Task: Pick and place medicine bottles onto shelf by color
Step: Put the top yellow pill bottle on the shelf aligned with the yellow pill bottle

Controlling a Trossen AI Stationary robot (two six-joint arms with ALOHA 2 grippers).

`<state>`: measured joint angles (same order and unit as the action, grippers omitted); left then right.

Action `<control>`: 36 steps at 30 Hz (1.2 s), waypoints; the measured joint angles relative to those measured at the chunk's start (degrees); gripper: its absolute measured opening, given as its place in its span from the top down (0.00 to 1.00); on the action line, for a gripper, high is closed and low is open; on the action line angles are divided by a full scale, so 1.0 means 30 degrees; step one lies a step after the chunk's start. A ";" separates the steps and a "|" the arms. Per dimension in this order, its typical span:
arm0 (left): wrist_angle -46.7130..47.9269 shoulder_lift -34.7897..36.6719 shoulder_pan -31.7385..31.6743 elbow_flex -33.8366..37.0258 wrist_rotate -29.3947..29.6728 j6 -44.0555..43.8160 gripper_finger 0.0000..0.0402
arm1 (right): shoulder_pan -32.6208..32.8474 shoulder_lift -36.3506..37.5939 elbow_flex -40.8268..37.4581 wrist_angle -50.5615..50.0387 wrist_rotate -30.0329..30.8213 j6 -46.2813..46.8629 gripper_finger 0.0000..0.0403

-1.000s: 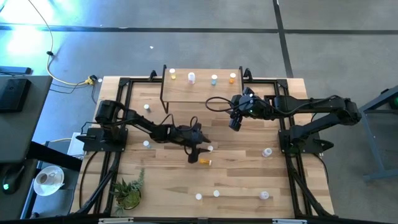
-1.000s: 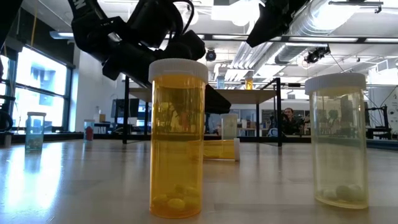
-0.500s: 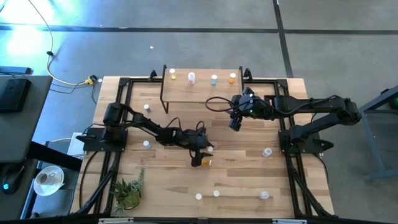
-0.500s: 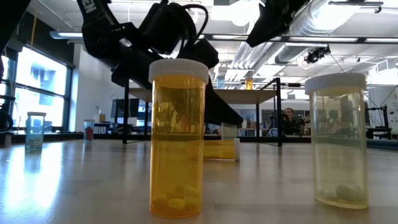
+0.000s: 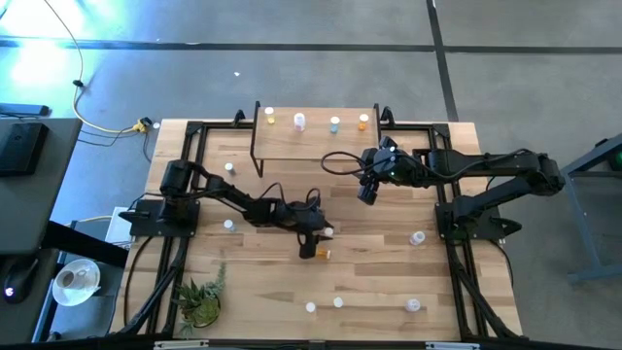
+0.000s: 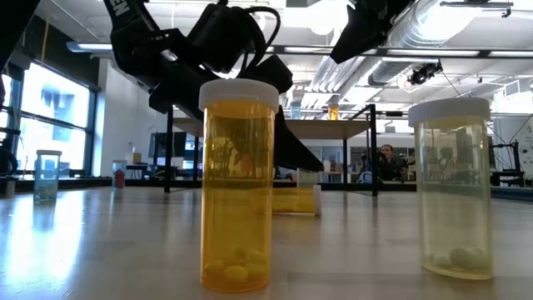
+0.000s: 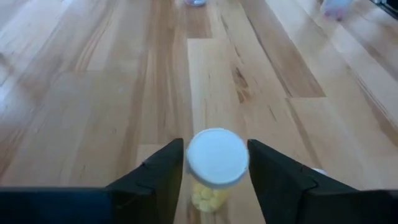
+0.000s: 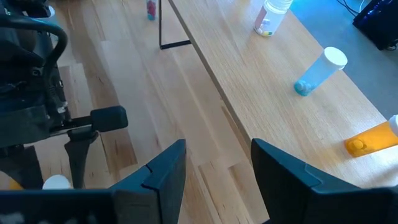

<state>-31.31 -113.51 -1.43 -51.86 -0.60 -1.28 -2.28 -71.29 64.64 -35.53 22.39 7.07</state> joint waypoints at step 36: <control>0.7221 0.9771 -0.1133 0.0027 0.1396 0.1567 0.72 | -0.0002 0.0002 0.0015 -0.0229 -0.0007 -0.0002 0.57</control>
<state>-9.65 -84.20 -4.83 -51.77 3.59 3.42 -2.28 -71.28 64.69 -36.22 22.37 7.07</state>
